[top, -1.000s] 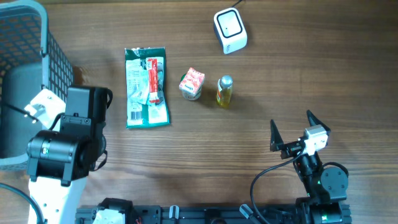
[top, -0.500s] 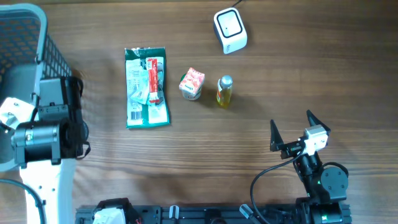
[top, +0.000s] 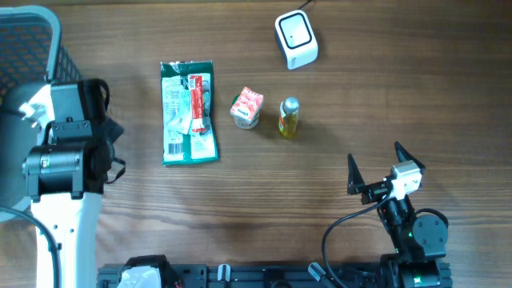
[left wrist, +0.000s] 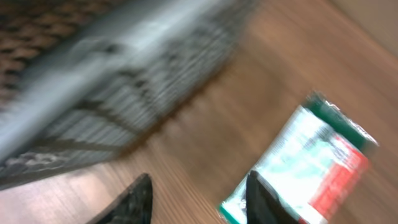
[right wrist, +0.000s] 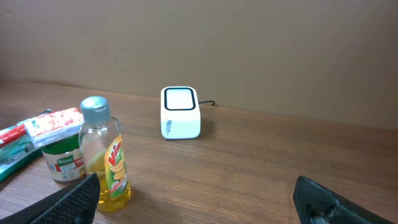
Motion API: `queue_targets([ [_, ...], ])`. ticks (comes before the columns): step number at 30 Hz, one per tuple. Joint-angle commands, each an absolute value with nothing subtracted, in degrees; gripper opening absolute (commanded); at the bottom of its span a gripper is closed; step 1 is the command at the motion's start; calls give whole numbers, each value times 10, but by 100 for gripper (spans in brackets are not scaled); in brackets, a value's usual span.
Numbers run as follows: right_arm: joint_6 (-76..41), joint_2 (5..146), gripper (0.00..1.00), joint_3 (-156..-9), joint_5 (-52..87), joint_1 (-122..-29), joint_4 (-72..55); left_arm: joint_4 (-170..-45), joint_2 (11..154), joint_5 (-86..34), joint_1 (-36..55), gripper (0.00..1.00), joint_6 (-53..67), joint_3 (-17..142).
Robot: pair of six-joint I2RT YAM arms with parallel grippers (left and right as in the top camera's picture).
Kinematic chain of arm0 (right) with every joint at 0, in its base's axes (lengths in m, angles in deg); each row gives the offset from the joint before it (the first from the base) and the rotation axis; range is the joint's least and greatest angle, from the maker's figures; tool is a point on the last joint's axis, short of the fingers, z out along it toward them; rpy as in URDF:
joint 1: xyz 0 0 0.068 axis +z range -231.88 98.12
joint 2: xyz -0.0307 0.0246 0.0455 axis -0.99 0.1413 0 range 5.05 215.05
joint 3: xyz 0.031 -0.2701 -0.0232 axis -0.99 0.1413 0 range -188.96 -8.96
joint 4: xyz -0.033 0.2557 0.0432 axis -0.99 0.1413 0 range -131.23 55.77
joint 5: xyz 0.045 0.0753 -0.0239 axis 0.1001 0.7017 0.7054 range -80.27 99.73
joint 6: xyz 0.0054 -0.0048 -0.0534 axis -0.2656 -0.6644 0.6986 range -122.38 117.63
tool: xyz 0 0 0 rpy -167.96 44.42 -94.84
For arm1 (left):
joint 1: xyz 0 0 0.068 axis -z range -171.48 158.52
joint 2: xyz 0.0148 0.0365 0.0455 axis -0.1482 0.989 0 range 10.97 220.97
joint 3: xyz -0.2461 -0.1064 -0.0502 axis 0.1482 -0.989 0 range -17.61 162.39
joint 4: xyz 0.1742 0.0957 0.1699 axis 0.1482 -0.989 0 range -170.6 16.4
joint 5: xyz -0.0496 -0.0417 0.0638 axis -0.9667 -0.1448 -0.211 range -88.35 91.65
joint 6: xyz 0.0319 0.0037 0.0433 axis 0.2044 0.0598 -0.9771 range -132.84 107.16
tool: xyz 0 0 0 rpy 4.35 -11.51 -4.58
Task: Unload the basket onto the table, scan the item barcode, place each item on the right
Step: 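Raise the left gripper and hold it beside the basket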
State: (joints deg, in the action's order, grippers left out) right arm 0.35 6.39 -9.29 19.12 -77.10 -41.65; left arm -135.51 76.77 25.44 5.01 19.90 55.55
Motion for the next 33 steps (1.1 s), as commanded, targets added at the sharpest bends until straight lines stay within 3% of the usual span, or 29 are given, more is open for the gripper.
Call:
queue_targets([
  [1, 6, 63, 100, -93, 193, -773, -419, -1316, 794, 138, 62, 64, 102, 556],
  [3, 6, 63, 100, -93, 193, -773, -419, -1302, 811, 136, 62, 73, 99, 556],
  [6, 6, 63, 100, -93, 193, -773, -419, -1288, 843, 136, 62, 100, 98, 556],
  [15, 6, 63, 100, -93, 193, -773, -419, -1287, 915, 136, 62, 100, 99, 556],
  [33, 6, 63, 100, -93, 188, -773, -419, -1287, 918, 136, 62, 100, 99, 556],
])
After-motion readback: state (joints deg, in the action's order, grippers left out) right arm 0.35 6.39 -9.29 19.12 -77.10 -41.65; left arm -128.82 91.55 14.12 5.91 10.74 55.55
